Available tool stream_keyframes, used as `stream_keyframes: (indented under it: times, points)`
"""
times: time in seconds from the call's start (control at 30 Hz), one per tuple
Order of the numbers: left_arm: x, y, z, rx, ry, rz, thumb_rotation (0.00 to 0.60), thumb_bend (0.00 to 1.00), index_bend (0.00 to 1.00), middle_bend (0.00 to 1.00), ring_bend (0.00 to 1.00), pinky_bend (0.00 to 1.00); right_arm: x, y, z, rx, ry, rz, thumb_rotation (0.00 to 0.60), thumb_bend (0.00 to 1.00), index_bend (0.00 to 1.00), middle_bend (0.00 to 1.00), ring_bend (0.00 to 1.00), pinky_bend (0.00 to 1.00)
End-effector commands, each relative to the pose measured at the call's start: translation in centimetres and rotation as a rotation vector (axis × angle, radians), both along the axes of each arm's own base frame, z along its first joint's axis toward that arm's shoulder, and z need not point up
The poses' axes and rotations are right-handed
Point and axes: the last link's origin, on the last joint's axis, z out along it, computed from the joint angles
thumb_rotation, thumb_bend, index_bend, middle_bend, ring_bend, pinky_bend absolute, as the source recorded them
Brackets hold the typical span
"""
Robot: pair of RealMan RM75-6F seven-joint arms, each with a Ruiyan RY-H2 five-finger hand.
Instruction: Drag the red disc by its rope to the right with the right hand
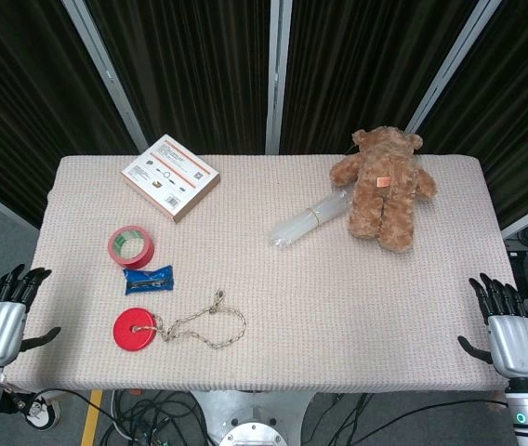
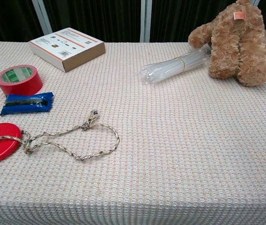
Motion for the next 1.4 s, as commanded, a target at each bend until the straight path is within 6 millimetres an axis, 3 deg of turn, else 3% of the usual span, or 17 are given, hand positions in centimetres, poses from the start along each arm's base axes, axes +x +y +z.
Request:
stream_keyframes:
  times: [0.03,0.4,0.6,0.97,1.2,1.4]
  points:
    - [0.0,0.0,0.0,0.0,0.001,-0.001,0.6,0.02,0.14,0.13,0.02,0.12,0.1,-0.1,-0.1,0.003,-0.001,0.001,0.6,0.07,0.0,0.0,0.0,0.0]
    - [-0.1,0.0,-0.2,-0.005,-0.005,0.003,0.6,0.02,0.14,0.13,0.02,0.12,1.1,-0.6,-0.6,0.034,-0.001,0.032,0.6,0.07,0.0,0.0,0.0,0.0]
    - [-0.3,-0.2,-0.3,-0.013,0.002,0.005,0.6,0.02,0.14,0.13,0.02,0.12,4.1,-2.3,-2.2,0.095,0.003,0.144,0.6,0.07,0.0,0.0,0.0,0.0]
    - [-0.7,-0.1,-0.4,-0.014,-0.003,0.01,0.6,0.02,0.14,0.13,0.02,0.12,15.2,-8.2,-6.9,0.365,-0.026,0.402,0.6,0.07,0.0,0.0,0.0,0.0]
    - [-1.1,-0.3,-0.1,-0.005,-0.006,0.021,0.6,0.02,0.14,0.13,0.02,0.12,22.1,-11.0,-11.8,0.531,-0.02,0.527,0.6,0.07,0.0,0.03,0.0,0.0]
    - [-1.3,-0.3,0.1,-0.003,-0.004,0.023,0.6,0.02,0.14,0.13,0.02,0.12,26.5,-12.5,-16.4,0.637,-0.028,0.57,0.6,0.09,0.0,0.07,0.0,0.0]
